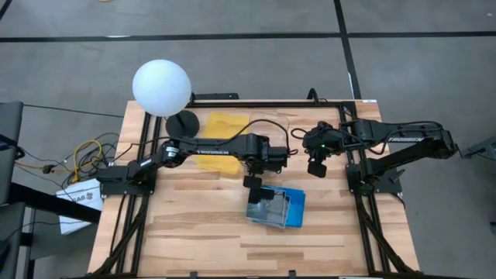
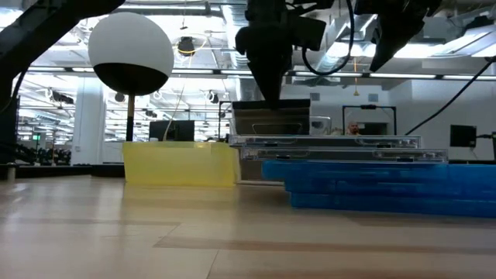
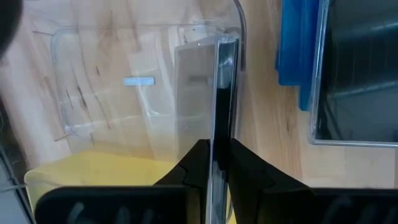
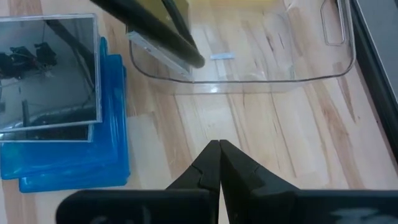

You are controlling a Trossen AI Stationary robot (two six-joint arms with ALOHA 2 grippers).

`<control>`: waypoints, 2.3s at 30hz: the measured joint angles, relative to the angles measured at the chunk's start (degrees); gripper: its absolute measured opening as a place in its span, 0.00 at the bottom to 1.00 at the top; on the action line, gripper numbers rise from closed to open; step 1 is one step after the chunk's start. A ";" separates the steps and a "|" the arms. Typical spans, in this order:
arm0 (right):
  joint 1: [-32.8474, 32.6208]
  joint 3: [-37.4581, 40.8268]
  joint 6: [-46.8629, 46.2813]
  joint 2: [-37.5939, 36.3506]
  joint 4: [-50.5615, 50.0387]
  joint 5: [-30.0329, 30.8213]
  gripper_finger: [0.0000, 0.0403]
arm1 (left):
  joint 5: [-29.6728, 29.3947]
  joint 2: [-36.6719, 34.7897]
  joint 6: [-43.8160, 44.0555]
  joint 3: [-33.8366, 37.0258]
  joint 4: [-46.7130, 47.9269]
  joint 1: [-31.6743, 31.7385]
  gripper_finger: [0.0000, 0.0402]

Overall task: Pick & place jewel cases by type
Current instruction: Put the black CD case into the transparent bin

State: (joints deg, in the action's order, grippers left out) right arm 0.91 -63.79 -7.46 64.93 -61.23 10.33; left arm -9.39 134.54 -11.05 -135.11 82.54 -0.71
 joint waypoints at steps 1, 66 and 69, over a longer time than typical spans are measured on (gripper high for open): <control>0.00 0.00 0.00 0.00 0.00 0.16 0.00 | -0.09 -0.05 0.07 0.01 -0.04 0.00 0.08; 0.02 0.02 0.55 0.00 0.48 0.22 0.00 | 14.21 -3.77 3.47 0.17 0.07 0.59 0.21; 0.01 0.01 0.55 0.00 0.48 0.22 0.00 | 14.17 -3.78 3.83 0.15 0.07 0.55 0.26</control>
State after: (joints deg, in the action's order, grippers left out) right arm 0.92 -63.78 -6.92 64.93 -60.75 10.55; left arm 4.79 130.76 -7.22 -134.96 82.61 -0.16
